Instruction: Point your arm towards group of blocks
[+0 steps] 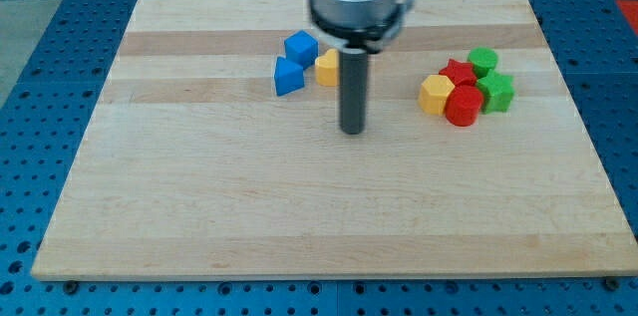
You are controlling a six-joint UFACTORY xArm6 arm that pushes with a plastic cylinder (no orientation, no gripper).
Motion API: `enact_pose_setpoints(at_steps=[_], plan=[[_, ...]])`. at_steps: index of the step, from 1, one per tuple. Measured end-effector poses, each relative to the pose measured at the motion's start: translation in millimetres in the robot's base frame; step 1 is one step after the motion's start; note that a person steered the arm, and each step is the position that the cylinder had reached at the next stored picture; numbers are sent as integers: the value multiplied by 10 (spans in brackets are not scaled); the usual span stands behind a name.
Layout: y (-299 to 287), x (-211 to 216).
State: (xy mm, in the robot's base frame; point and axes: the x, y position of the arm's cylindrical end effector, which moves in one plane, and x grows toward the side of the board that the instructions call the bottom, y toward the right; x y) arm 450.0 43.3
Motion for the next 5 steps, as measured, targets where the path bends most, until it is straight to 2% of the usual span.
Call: enact_pose_setpoints(at_steps=[3, 5], plan=[[1427, 324], [1632, -15]])
